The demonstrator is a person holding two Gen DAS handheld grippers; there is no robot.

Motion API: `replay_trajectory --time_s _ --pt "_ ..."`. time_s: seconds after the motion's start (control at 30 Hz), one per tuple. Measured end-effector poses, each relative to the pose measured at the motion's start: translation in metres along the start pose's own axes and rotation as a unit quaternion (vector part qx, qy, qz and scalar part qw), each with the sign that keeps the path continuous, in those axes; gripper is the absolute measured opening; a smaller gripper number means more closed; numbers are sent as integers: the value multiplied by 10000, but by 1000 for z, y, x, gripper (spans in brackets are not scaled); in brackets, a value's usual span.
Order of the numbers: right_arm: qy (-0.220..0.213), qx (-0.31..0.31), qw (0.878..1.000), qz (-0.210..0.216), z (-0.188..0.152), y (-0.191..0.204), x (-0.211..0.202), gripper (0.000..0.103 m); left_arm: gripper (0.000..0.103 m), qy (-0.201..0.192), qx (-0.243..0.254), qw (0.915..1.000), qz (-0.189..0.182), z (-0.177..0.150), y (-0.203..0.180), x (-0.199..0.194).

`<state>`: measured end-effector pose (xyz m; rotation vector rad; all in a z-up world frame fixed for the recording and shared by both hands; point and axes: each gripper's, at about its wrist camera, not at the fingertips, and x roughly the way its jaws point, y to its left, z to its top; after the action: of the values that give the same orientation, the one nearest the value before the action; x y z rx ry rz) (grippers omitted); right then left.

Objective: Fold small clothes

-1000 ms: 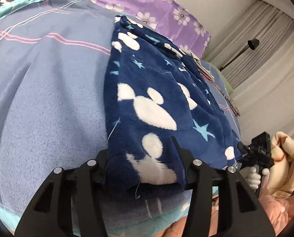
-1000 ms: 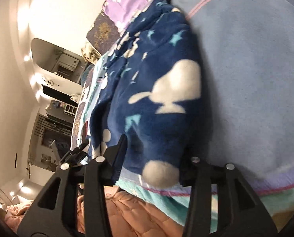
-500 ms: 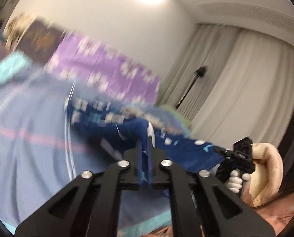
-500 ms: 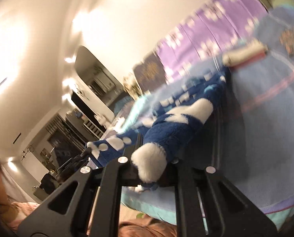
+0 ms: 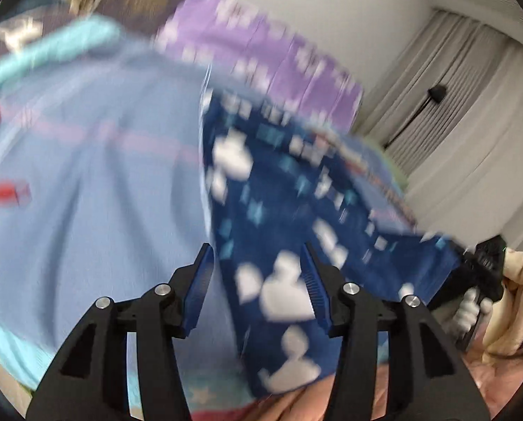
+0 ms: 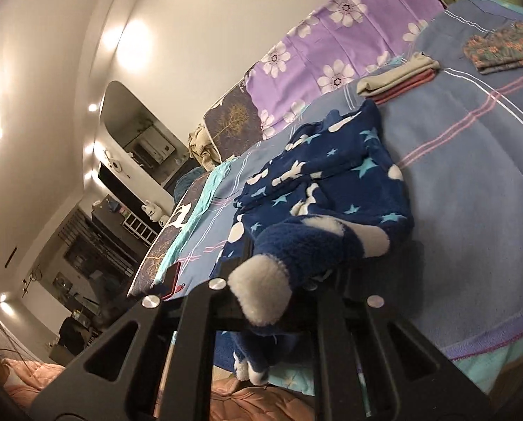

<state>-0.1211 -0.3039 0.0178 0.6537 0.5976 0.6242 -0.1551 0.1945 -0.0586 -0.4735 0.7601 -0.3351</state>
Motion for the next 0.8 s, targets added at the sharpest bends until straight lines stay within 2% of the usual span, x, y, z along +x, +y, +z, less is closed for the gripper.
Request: replay_trajectory --time_s 0.07,0.17,0.27,0.3,0.33,0.37,0.4,0.47,0.57,0.63,0.7,0.8 --pt "10 -47 10000 -27 1 1 2 11 56 333 -48 9994 13 -10 4 14" --pt "44 -144 9999 -60 -2 4 5 12 63 766 -93 9967 -244 -28 9 27" --pt "56 -177 9998 -36 -1 6 9 13 63 753 -114 9965 -348 -40 7 29" --pt "48 -175 9998 -29 -1 6 9 13 52 790 -199 9953 -532 -40 7 29" --pt "35 -169 9998 -24 -2 6 8 13 22 859 -310 9930 -747 -42 6 28" --pt "22 -155 9999 -23 -2 6 8 13 15 935 -452 9902 -938 -43 5 31" --pt "4 -132 9999 -20 -3 6 7 13 15 882 -493 9906 -925 -45 3 32" --pt "-51 -55 10000 -9 -2 4 5 13 13 538 -215 9950 -811 -37 -13 29" --pt "-279 42 9994 177 6 7 -5 12 11 -217 163 9948 -982 -10 -43 -2" --pt "-601 -7 9969 503 15 19 -23 11 11 -997 581 9883 -994 17 -69 -43" --pt "-946 -228 9922 772 21 32 -42 11 11 -1548 904 9789 -979 35 -90 -80" --pt "-1552 -702 9788 1141 22 52 -78 11 11 -2063 1402 9614 -1164 43 -120 -119"
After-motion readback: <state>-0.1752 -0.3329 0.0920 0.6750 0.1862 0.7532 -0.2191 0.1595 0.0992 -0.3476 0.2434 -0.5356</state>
